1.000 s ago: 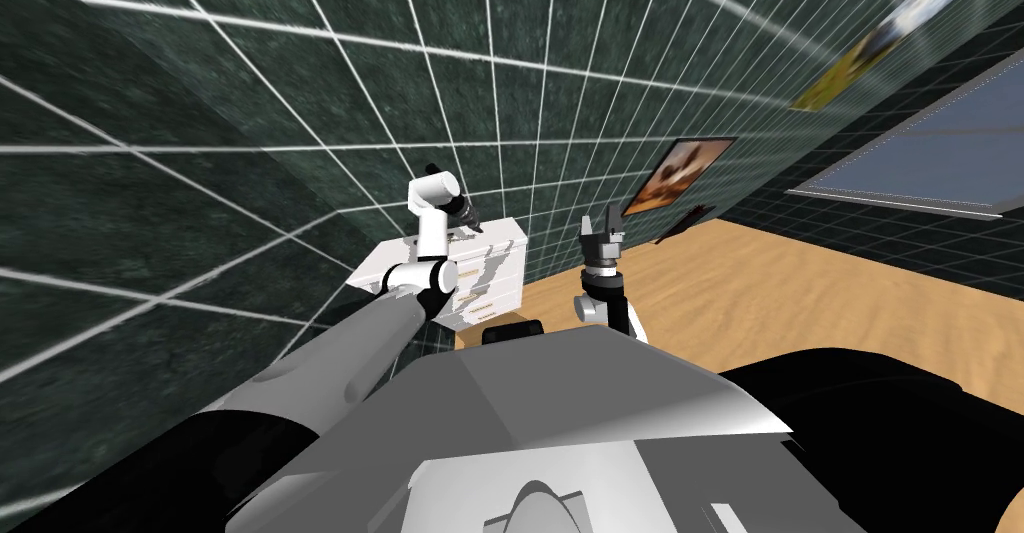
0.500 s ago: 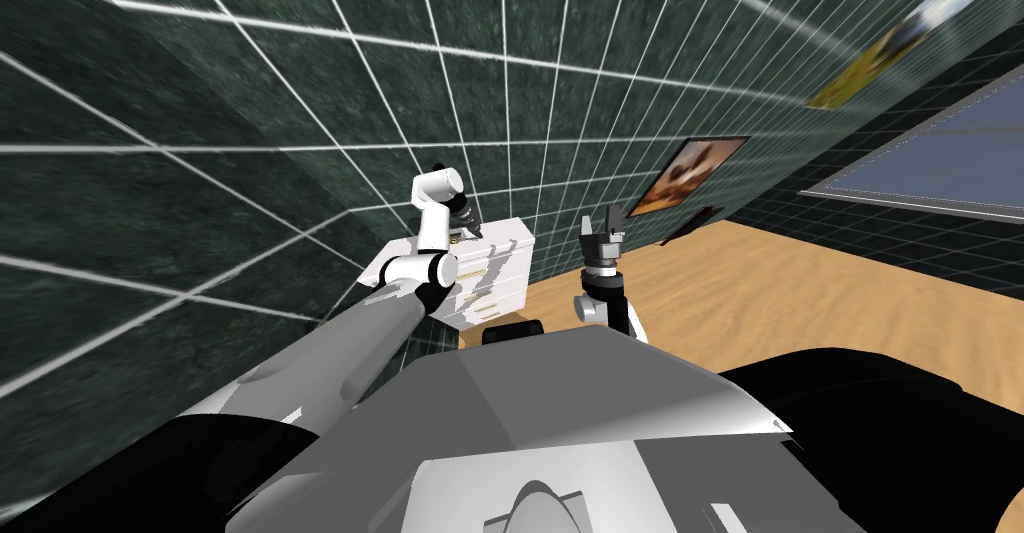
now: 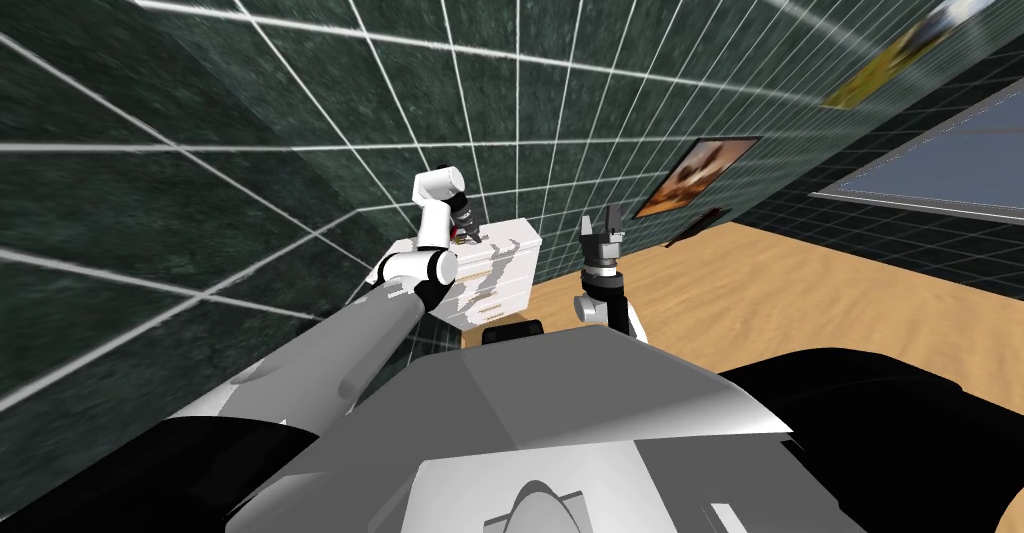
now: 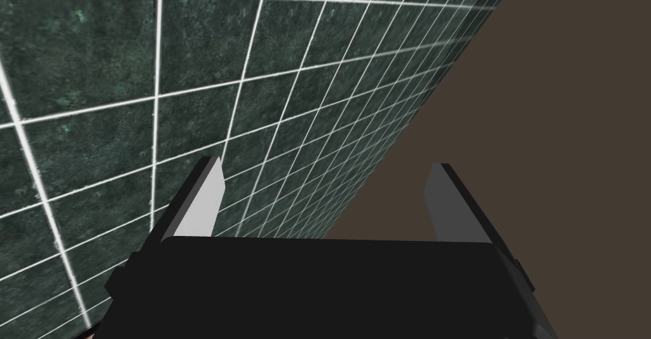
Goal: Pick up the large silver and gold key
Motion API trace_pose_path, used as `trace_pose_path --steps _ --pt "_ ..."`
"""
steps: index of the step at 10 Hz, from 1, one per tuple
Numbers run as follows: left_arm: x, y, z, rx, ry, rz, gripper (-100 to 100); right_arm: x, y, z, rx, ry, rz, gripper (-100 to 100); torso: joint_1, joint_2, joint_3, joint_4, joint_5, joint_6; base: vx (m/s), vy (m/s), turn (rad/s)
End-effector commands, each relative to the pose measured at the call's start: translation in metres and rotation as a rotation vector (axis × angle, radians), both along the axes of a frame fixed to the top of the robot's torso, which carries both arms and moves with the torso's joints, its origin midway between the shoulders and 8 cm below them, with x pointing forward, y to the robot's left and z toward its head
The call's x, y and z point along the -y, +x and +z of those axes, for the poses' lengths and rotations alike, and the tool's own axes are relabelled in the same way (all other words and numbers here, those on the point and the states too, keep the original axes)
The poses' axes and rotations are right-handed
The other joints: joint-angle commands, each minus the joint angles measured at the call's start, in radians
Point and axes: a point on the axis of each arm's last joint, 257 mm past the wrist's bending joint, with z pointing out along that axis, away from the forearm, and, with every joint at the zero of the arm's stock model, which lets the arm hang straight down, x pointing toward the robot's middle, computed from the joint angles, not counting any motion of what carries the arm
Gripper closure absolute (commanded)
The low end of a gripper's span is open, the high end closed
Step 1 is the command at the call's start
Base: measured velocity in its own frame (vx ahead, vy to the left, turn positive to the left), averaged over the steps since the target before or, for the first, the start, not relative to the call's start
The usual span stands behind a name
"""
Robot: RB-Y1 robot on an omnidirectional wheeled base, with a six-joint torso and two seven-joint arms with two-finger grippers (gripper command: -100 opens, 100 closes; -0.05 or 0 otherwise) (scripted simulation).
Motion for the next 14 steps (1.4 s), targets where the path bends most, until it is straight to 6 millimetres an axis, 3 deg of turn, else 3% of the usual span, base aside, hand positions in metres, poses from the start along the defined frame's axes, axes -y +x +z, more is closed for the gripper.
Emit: trace_pose_path --steps 1,3,4,5,6,8,9,10,14 --pt "-0.004 -0.012 -0.003 -0.057 0.017 -0.003 -100 0.0 0.0 0.0 0.0 0.0 0.0 0 0.0 0.0 0.0 0.0 0.0 0.0 0.037 0.057 0.022" --pt "-0.007 -0.025 -0.005 -0.113 0.033 -0.006 -100 0.0 0.0 0.0 0.0 0.0 0.0 0 0.001 0.0 0.0 0.0 0.0 0.0 0.029 0.062 0.028" --pt "-0.007 -0.021 -0.004 -0.096 0.029 -0.004 -100 0.0 0.0 0.0 0.0 0.0 0.0 0 0.001 0.0 0.0 0.0 0.0 0.0 0.012 0.025 0.0" --pt "-0.007 -0.022 -0.005 -0.101 0.03 -0.005 0 0.0 0.0 0.0 0.0 0.0 0.0 0 -0.001 0.001 0.0 0.0 0.0 0.0 0.002 0.005 0.0" --pt "-0.008 -0.019 -0.017 -0.1 0.03 -0.004 -100 0.0 0.0 0.0 0.0 0.0 0.0 0 -0.003 0.001 0.001 0.0 -0.001 0.0 0.002 -0.005 -0.011" --pt "-0.008 -0.017 -0.029 -0.1 0.031 -0.002 -100 0.0 0.0 0.0 0.0 0.0 0.0 0 -0.004 0.001 0.001 0.0 -0.001 0.0 0.002 -0.015 -0.01" --pt "-0.007 -0.018 -0.025 -0.103 0.031 -0.003 -100 0.0 0.0 0.0 0.0 0.0 0.0 0 -0.005 0.001 0.001 0.0 -0.001 0.001 0.0 -0.007 0.005" --pt "-0.007 -0.017 -0.026 -0.1 0.031 -0.003 100 0.0 0.0 0.0 0.0 0.0 0.0 0 -0.005 0.001 0.0 -0.001 -0.001 0.001 0.0 0.0 0.0" --pt "-0.007 -0.017 -0.026 -0.101 0.031 -0.003 100 0.0 0.0 0.0 0.0 0.0 0.0 0 -0.004 0.0 -0.001 -0.001 -0.001 0.001 0.0 0.0 0.0"
